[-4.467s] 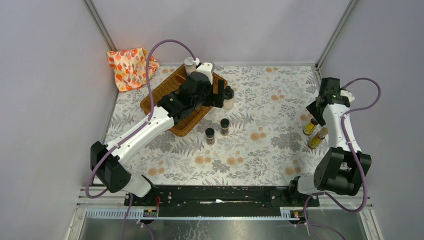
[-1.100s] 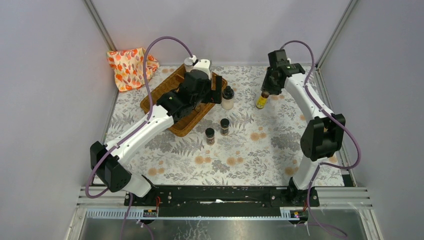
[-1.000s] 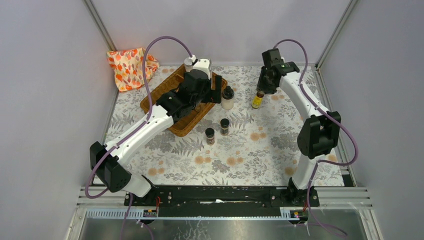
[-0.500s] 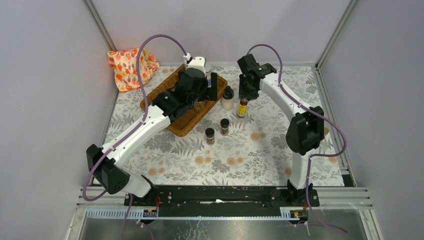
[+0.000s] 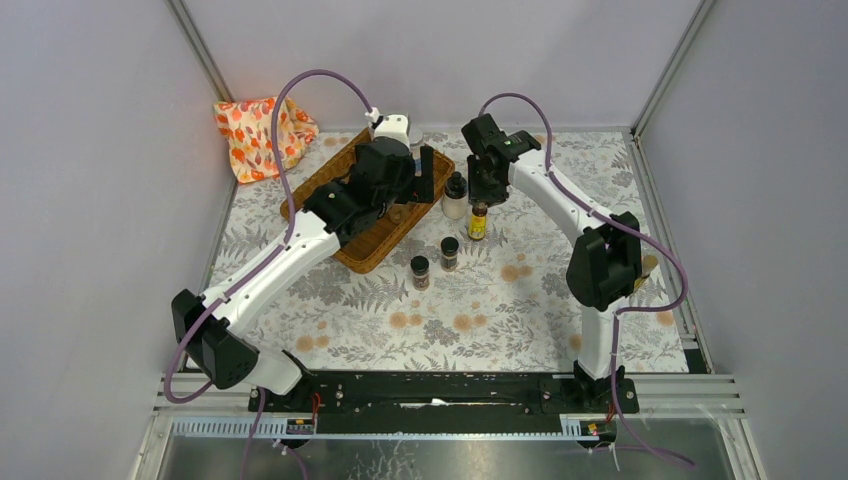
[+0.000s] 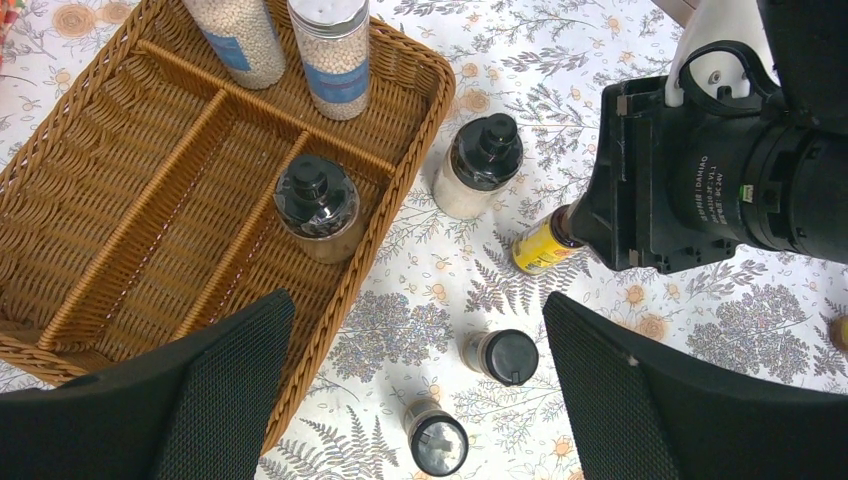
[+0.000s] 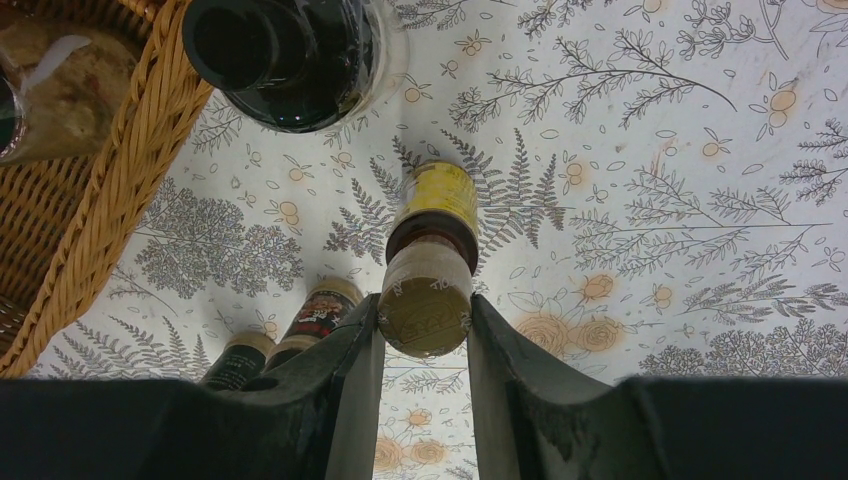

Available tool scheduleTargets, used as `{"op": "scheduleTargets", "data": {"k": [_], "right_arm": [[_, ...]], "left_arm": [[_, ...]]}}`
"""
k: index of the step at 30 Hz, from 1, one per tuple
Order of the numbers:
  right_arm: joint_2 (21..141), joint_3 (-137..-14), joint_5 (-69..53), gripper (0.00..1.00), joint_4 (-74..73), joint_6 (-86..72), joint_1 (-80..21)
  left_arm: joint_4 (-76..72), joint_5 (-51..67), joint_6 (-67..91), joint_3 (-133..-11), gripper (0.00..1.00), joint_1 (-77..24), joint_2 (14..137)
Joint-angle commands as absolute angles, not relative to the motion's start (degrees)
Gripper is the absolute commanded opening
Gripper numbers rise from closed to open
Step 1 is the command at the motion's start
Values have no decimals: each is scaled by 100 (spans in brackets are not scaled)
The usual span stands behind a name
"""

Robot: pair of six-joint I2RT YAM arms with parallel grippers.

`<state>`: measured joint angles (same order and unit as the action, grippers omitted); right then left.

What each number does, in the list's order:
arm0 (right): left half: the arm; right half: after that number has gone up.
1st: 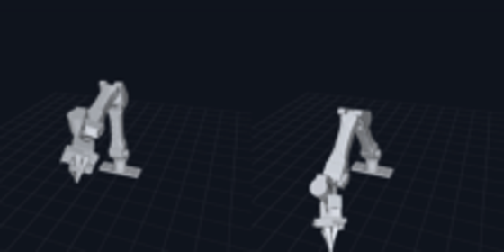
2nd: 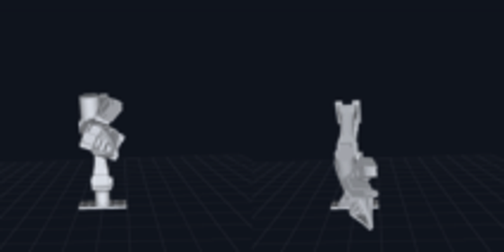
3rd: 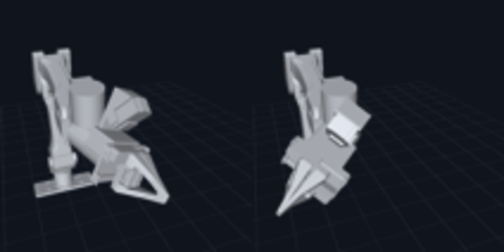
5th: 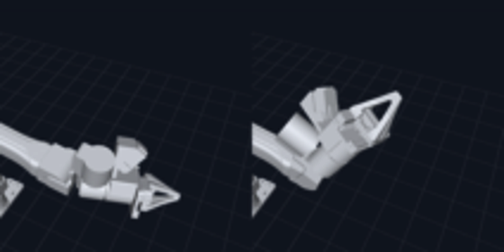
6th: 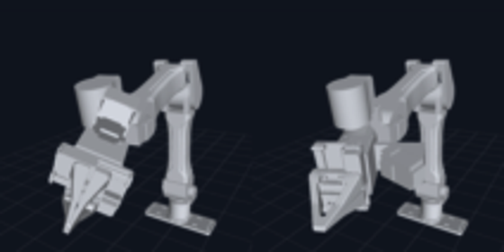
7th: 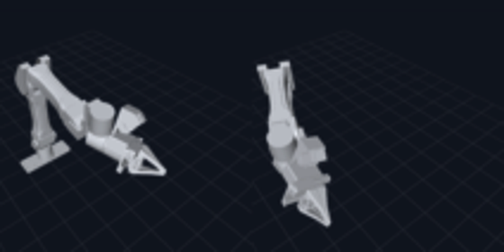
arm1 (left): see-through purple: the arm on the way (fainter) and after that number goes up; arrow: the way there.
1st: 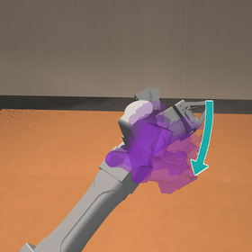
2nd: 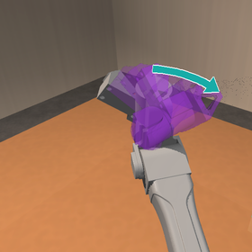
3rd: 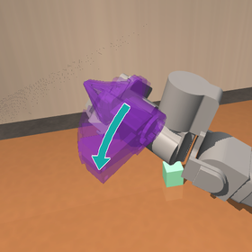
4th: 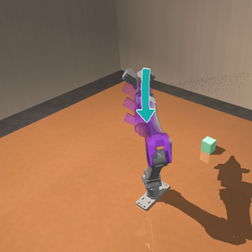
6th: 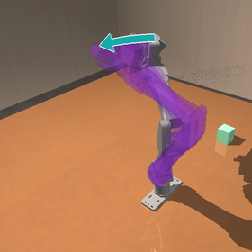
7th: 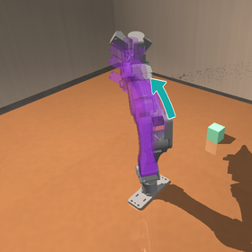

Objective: Organize the condiment bottles
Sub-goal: Place the bottle at the center of the board, then pick up the bottle from the corner of the board.

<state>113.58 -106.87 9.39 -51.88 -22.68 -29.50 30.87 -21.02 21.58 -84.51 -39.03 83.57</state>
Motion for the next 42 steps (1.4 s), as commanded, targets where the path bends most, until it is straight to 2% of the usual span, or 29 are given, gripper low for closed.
{"op": "scheduleTargets", "data": {"k": [1,3,4,7,10,17,25,32,42], "right_arm": [[11321,-10791,943,0,-5079,-2127,-3008],[11293,-10683,921,0,-5014,-2136,-3035],[11272,-10619,919,4,-4963,-2150,-3042],[11254,-10534,922,32,-4886,-2138,-3057],[11267,-10559,915,52,-4876,-2119,-3052],[11260,-10572,905,76,-4846,-2110,-3058],[11056,-10522,1074,82,-4797,-2102,-3051],[10780,-10776,1424,99,-4915,-2107,-3057],[9892,-11259,2365,100,-4705,-2022,-3057]], "left_arm": [[3102,-2209,2242,-8463,99,-3876,8146],[3102,-2259,2241,-8375,99,-3876,8074],[3096,-2273,2246,-8342,99,-3876,8056],[3097,-2262,2296,-8274,99,-3876,8053],[3098,-2249,2282,-8276,99,-3876,8092],[3080,-2240,2217,-8329,99,-3871,8156],[3079,-2185,2279,-8310,99,-3875,8167],[3103,-2225,2274,-8298,99,-3877,8095],[2969,-2321,2012,-8331,99,-3877,7885]]}}
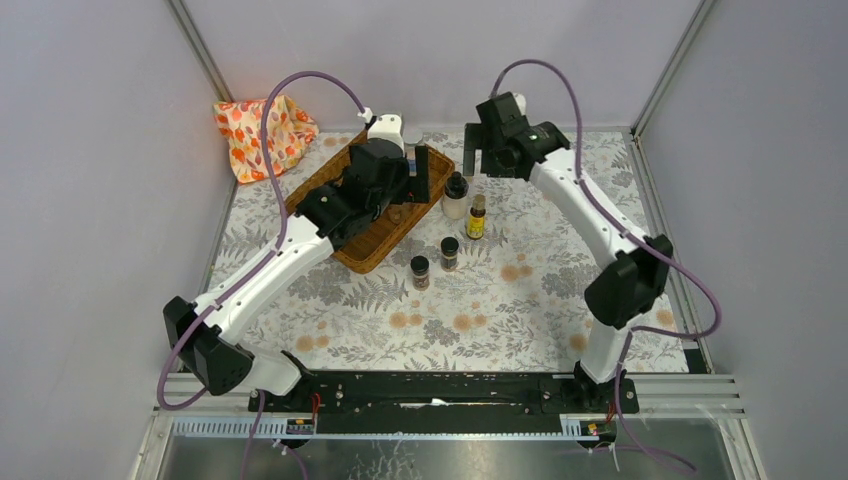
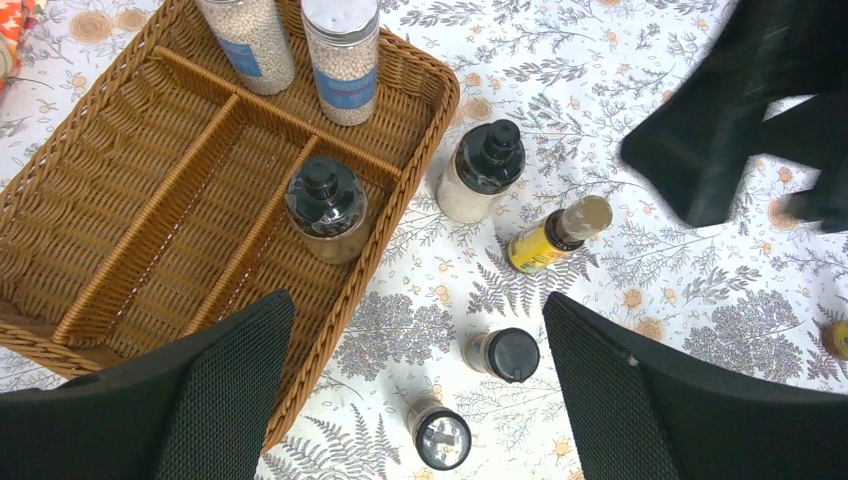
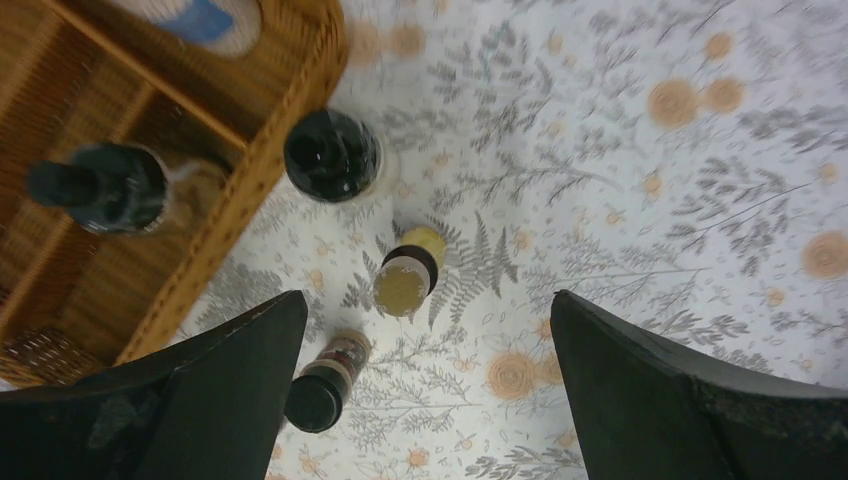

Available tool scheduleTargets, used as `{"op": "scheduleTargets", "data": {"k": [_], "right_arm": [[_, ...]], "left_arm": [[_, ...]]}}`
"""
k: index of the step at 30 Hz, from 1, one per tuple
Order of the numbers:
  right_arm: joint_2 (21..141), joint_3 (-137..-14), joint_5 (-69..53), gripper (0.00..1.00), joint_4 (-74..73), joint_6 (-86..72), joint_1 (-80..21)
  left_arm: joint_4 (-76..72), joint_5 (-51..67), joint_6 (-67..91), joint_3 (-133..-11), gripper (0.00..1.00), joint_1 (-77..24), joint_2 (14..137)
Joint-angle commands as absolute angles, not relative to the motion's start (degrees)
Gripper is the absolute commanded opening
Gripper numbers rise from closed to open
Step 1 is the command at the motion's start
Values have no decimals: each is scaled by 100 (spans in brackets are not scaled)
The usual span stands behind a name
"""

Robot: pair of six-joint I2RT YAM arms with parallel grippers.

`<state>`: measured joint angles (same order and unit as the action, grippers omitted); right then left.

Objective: Organize the condiment bottles
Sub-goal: Pick up the bottle from the corner of the board.

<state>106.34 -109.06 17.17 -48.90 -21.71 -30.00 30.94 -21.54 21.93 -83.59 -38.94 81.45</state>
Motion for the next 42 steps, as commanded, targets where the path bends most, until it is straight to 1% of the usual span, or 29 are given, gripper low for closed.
{"op": "scheduleTargets", "data": {"k": [1,6,10,12,15,18,23,28,34,42], "right_arm": [[9748,-11227,2563,100,-4632,-2013,-3058],[8719,-10587,3366,100,-3999,-1993,-3050],[7688,-9499,3256,99,-2701,-1572,-3049],[7395,-9172,3418,97,-2548,-1521,-3047],[7443,-9287,3642,96,-3304,-1558,-3048],[7614,-9524,3777,97,-4224,-1716,-3049],[7444,-9036,3988,98,-4913,-2032,-2995],[7396,-8805,3770,98,-5525,-2532,-2401],[6999,-8537,3528,99,-5653,-2717,-1447],[6670,-8329,3482,100,-6155,-3151,-660]], "left_arm": [[2906,-2320,1979,-8305,99,-3876,7831],[2580,-2452,1863,-8191,99,-3872,7525],[2381,-2423,1869,-8088,99,-3876,7405],[2425,-2369,1908,-8093,99,-3875,7438],[2572,-2287,2020,-8107,99,-3868,7541],[2573,-2037,2139,-8035,99,-3876,7579],[2660,-1612,2188,-8075,99,-3876,7783],[2788,-1471,2139,-8208,99,-3902,8057],[2778,-1475,1966,-8384,99,-3959,8307],[2714,-1377,1749,-8339,99,-4051,8454]]}}
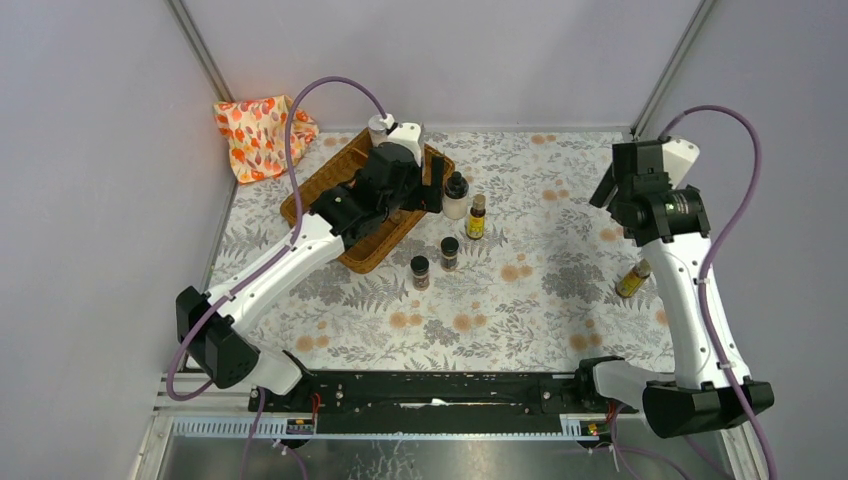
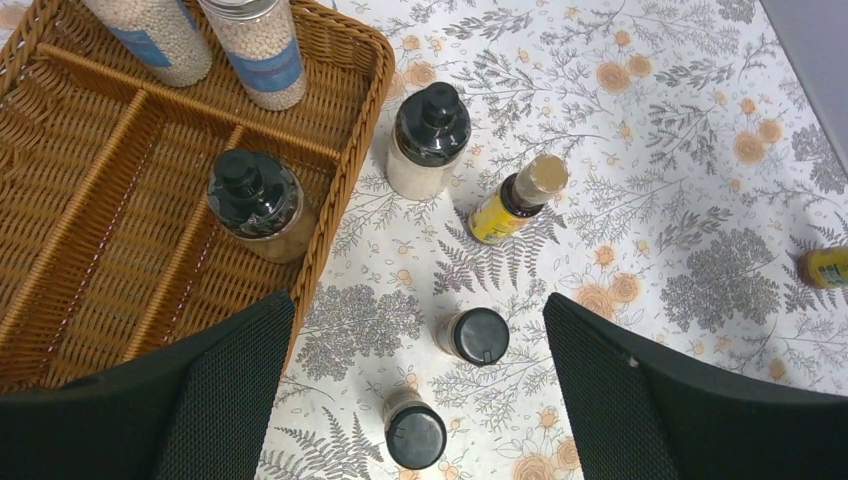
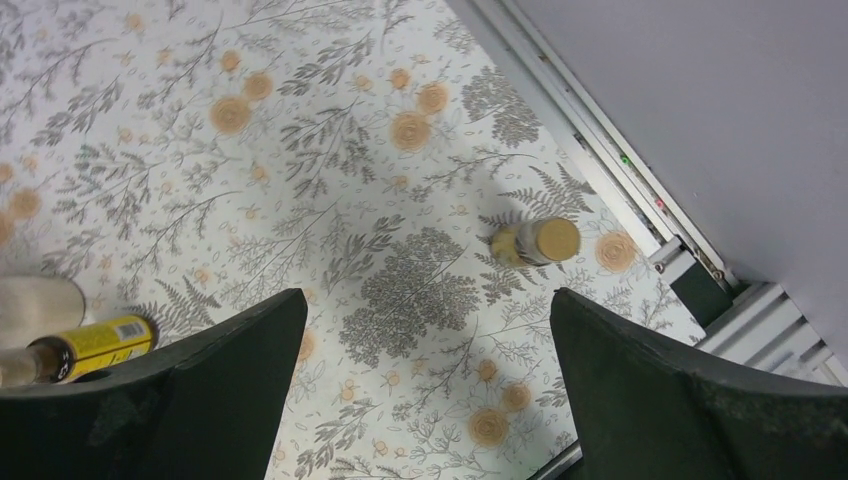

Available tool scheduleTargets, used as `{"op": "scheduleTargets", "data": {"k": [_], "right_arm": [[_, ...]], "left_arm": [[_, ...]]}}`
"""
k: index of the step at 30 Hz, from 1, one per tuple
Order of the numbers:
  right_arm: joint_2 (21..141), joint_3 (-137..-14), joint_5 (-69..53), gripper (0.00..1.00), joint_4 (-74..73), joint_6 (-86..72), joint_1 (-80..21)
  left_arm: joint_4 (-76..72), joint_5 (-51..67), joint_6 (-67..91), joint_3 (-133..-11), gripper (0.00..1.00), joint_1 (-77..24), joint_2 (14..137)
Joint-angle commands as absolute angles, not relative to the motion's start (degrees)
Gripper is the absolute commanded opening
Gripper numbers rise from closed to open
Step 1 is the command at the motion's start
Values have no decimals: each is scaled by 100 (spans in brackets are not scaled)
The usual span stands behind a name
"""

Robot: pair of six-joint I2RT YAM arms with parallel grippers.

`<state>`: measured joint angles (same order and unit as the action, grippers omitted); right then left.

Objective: Organize the condiment bottles
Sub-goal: Pick up the bottle from the corner of the board.

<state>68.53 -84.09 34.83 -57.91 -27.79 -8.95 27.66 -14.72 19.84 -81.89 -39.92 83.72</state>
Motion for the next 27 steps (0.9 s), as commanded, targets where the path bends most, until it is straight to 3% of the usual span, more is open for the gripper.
{"op": "scheduleTargets", "data": {"k": [1,11,27], "right_arm": [[6649,-8305,3499,100,-6209,-3200,-593],[6251,-7815,3827,100,-6708,-3820,-154],[5977,-6644,3568,94,-6133,-4203,508]], "left_arm": [[2671,-1370,1715,-8301,99,-4057,8443],[2353,-1089,1578,-7960,99,-4081,8470],[2274,-860,1529,-7805,99,-4104,8396]]}}
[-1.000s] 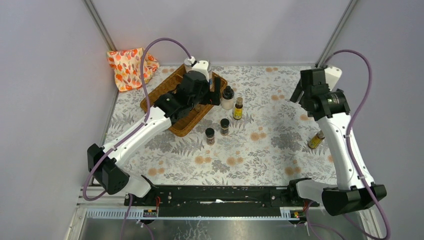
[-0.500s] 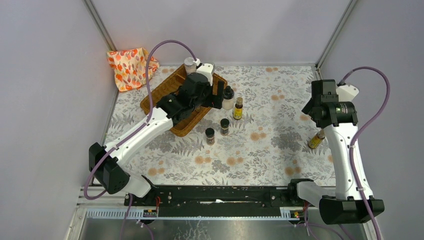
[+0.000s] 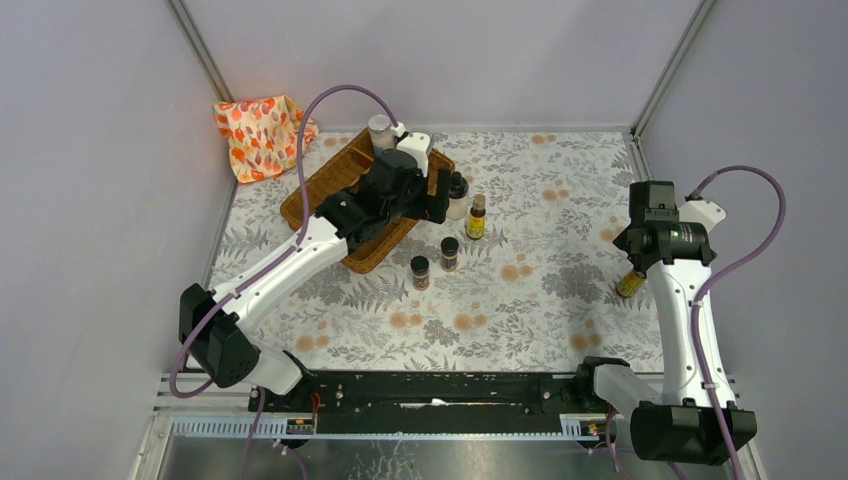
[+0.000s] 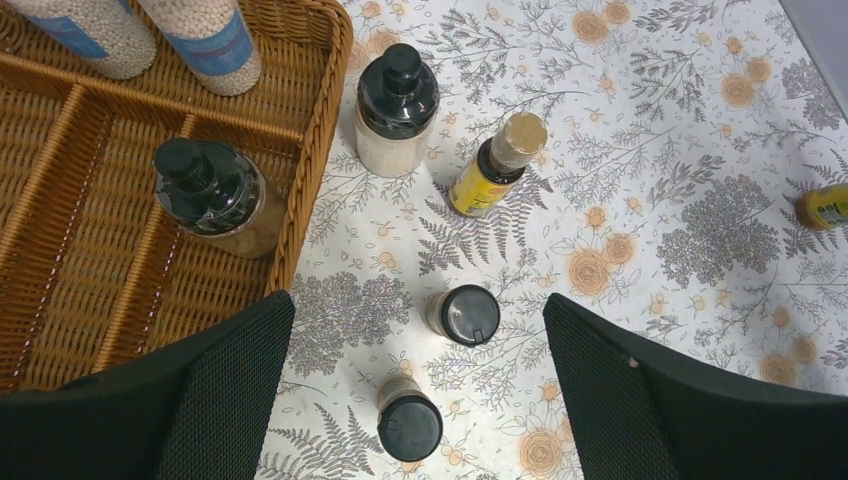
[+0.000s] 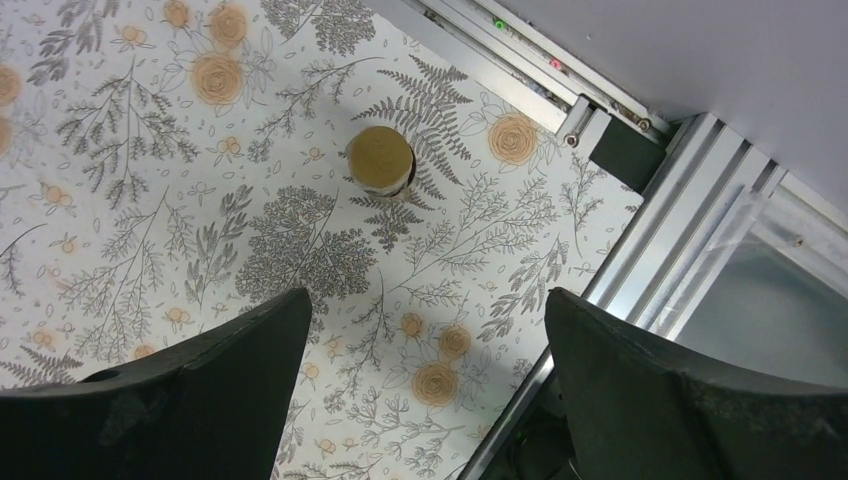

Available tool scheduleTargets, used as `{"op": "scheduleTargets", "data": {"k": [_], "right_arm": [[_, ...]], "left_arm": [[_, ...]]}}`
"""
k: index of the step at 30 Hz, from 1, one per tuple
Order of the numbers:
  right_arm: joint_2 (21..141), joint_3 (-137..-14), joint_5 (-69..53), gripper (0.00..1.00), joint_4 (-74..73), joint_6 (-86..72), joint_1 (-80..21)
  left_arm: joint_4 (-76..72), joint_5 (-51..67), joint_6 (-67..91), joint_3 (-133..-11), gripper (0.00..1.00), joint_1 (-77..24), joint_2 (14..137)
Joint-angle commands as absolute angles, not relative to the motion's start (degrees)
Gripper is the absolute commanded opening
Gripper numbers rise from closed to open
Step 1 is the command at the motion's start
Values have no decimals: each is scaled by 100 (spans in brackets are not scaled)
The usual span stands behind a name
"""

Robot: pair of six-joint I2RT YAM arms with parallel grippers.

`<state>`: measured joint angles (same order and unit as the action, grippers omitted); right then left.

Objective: Organize the condiment bottles
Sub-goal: Pick up the bottle from the corner of the board.

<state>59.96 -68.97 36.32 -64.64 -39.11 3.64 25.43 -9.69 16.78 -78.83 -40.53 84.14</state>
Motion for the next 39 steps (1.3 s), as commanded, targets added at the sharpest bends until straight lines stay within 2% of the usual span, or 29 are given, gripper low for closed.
{"op": "scheduleTargets", "data": {"k": [1,12,39], "right_arm": [[6029,-6563,3503,93,-6031,-4246,542],[6605,-6403,3359,91,-5349,-4375,705],[7065,-5998,3261,82,-4660,-4369,1298]], "left_arm": [[2273,-855,1523,-7812,99,-4110,8400],[2304,-850,1468,-7732,99,-4142,8359],[2305,-920,1477,-7577,99,-4157,8219]]}}
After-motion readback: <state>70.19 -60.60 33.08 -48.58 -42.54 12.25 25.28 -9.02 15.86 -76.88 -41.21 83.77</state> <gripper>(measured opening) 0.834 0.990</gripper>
